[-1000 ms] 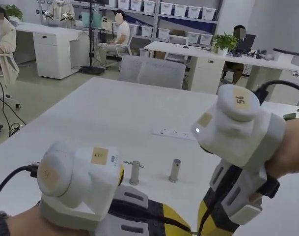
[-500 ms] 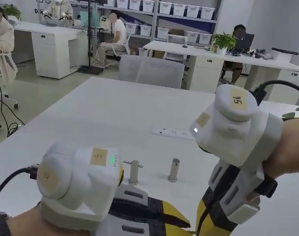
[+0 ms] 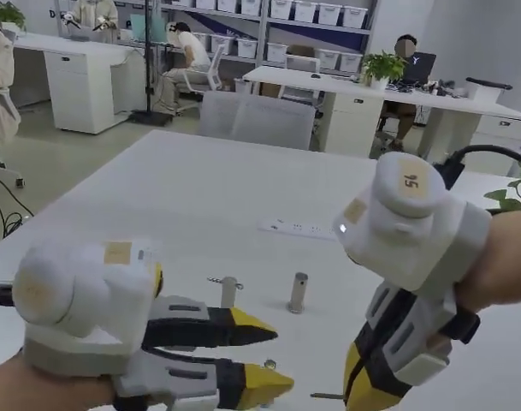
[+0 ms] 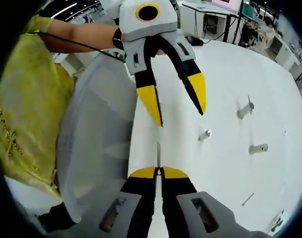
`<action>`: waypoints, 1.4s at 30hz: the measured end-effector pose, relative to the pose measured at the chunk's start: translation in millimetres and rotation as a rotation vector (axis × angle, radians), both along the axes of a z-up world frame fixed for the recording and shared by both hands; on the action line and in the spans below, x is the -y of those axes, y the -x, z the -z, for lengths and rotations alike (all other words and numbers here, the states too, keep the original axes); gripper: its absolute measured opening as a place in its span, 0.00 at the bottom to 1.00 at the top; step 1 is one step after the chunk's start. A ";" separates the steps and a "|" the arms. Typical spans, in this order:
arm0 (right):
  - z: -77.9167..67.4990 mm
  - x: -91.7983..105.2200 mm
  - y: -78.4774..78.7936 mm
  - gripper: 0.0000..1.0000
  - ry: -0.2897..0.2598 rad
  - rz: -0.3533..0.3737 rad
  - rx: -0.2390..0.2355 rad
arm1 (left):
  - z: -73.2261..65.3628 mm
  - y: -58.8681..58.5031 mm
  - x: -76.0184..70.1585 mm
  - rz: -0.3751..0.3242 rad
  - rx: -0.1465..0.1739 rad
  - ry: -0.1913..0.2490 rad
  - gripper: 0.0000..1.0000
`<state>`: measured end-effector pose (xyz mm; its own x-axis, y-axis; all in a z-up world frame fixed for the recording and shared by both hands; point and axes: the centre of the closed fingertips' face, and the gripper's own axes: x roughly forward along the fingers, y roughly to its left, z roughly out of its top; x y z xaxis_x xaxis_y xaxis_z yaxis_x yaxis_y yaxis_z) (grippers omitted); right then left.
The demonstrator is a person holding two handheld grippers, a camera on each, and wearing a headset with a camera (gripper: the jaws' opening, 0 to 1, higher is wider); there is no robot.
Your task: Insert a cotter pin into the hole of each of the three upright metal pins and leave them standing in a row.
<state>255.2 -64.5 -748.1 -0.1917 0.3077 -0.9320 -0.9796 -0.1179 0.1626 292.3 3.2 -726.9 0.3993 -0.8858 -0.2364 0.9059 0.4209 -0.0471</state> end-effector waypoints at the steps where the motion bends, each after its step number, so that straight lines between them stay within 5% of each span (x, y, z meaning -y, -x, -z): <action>1: 1.1 0.9 -2.0 0.04 0.002 0.007 0.005 | 5.0 -5.1 -5.1 -0.021 -0.005 -0.005 0.29; 4: 4.5 1.9 -9.2 0.04 0.000 0.039 0.014 | 24.6 -18.7 -15.6 -0.065 -0.047 -0.005 0.30; 8: 9.8 3.3 -24.0 0.04 0.008 0.092 0.051 | 58.5 -24.3 -13.8 -0.034 -0.057 -0.097 0.30; 13: 14.0 -0.2 -35.8 0.04 -0.005 0.149 0.063 | 79.2 -35.9 -4.6 -0.007 -0.060 -0.131 0.29; 23: 28.8 -3.1 -47.4 0.04 0.000 0.217 0.057 | 94.7 -48.7 9.9 0.037 -0.070 -0.113 0.25; 42: 53.4 -10.6 -59.7 0.04 0.010 0.308 0.059 | 111.8 -46.8 21.8 0.094 -0.050 -0.144 0.09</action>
